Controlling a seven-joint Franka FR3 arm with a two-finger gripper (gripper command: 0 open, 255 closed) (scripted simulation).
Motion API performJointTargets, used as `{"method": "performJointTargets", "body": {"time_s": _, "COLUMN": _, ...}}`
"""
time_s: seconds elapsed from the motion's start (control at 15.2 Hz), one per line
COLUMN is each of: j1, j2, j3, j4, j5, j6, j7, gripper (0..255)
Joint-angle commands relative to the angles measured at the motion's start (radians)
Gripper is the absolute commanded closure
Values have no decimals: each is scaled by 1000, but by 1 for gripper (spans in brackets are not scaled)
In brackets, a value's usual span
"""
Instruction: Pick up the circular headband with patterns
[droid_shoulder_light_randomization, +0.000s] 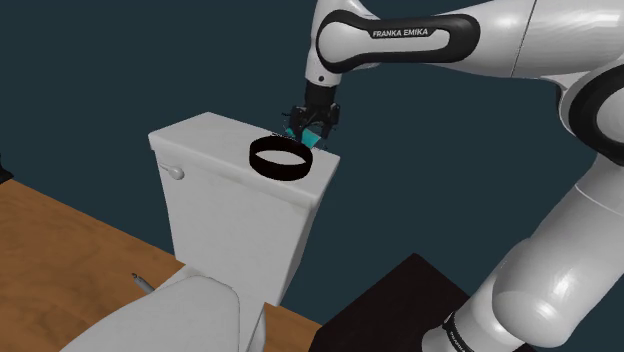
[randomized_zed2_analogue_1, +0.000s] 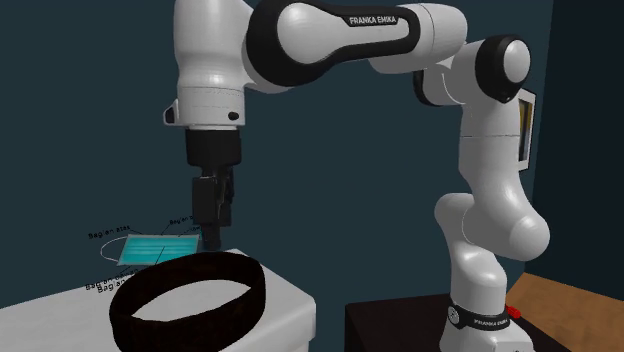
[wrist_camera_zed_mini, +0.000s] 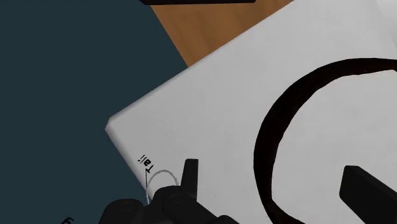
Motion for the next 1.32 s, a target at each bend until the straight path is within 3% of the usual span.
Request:
{"method": "performJointTargets", "body": {"time_s": 0.0, "j1": 3, "j2": 33, "j3": 3, "j4": 25, "j5": -4, "j6": 7, "j7": 8, "gripper": 0}}
{"method": "performJointTargets", "body": {"time_s": 0.53, "j1": 3, "j2": 41, "j3": 2, "j4": -54, "j5": -7, "j6": 93, "j7": 12, "gripper": 0}}
{"method": "performJointTargets", "body": {"time_s": 0.59, "j1": 3, "j2": 42, "j3": 3, "j4": -53, "j5": -7, "j6": 93, "j7": 13, "gripper": 255}}
{"method": "performJointTargets", "body": {"time_s": 1.25, "j1": 3, "j2": 39, "j3": 3, "j4": -42, "j5": -6, "j6": 80, "j7": 12, "gripper": 255}}
